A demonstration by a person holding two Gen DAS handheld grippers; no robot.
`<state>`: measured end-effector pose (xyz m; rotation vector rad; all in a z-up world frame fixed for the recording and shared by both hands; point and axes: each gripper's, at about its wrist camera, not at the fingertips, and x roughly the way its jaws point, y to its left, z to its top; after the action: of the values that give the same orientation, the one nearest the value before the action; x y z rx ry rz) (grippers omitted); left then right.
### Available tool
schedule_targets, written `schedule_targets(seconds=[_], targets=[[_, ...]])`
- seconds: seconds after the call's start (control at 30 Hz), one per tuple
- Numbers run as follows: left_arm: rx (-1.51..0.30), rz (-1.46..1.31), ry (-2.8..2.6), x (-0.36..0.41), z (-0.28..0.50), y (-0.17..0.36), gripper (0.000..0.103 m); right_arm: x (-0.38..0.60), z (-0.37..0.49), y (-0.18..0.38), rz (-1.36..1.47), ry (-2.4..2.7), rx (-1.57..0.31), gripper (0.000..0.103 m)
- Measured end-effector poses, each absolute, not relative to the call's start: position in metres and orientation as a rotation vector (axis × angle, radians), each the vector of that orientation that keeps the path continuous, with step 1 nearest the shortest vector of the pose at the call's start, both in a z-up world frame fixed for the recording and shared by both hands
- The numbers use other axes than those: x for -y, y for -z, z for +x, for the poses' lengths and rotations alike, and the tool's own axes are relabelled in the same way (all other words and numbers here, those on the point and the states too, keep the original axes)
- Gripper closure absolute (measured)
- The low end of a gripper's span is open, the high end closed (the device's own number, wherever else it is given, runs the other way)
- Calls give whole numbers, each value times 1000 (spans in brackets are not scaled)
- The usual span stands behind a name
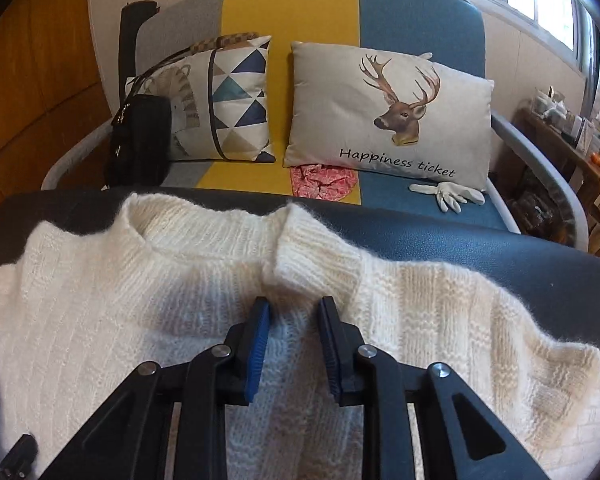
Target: Fold clothes
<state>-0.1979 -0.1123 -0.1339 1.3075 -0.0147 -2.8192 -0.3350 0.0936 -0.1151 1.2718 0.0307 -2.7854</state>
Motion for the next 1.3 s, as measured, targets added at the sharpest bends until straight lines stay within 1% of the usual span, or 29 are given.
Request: schedule_targets(seconds=[0.07, 0.13, 0.17, 0.2, 0.23, 0.3, 0.33, 0.4, 0.5, 0.57, 0.67, 0.77, 0.87, 0.93, 1.0, 1.03, 1.1, 1.17, 1.3], targets=[[-24, 1329, 2836, 116, -196, 130, 2, -93, -336, 113, 1276, 2775, -42, 76], [-124, 1349, 2884, 126, -193, 121, 2, -91, -338, 106, 1305, 2761, -54, 76], [-188, 1324, 2912, 135, -189, 115, 3, -89, -336, 101, 1302, 2766, -54, 75], [-212, 1249, 2925, 149, -185, 102, 3, -85, -328, 91, 1245, 2784, -20, 74], [-230, 1167, 2932, 164, -182, 89, 3, -79, -319, 81, 1153, 2783, 52, 73], [-207, 1038, 2907, 196, -183, 71, 3, -59, -305, 65, 1014, 2717, 172, 73], [-183, 970, 2878, 218, -186, 62, 3, -42, -304, 62, 1001, 2651, 176, 73], [-117, 921, 2770, 260, -196, 57, 3, -4, -307, 65, 1031, 2514, 147, 73], [-4, 928, 2532, 328, -212, 66, 3, 41, -314, 75, 1082, 2422, 110, 74], [58, 951, 2387, 369, -219, 76, 3, 58, -319, 80, 1102, 2409, 120, 75], [87, 1029, 2247, 415, -225, 96, 3, 70, -328, 90, 1150, 2425, 141, 76], [111, 1149, 2154, 444, -226, 126, 2, 75, -333, 102, 1192, 2441, 154, 76], [-21, 1130, 2189, 467, -213, 128, 0, 82, -336, 112, 1210, 2451, 117, 76], [-149, 1150, 2191, 486, -208, 130, 0, 87, -338, 116, 1211, 2464, 77, 76], [-196, 1148, 2170, 497, -201, 132, 0, 92, -340, 119, 1213, 2475, 25, 76], [-181, 1151, 2160, 496, -198, 133, 0, 96, -341, 119, 1211, 2479, -19, 76], [-89, 1152, 2151, 492, -195, 132, 0, 102, -344, 122, 1197, 2489, -108, 76], [-29, 1151, 2142, 490, -193, 130, 1, 104, -349, 123, 1189, 2495, -129, 76], [-99, 1151, 2125, 504, -185, 128, 1, 104, -358, 125, 1189, 2505, -111, 76]])
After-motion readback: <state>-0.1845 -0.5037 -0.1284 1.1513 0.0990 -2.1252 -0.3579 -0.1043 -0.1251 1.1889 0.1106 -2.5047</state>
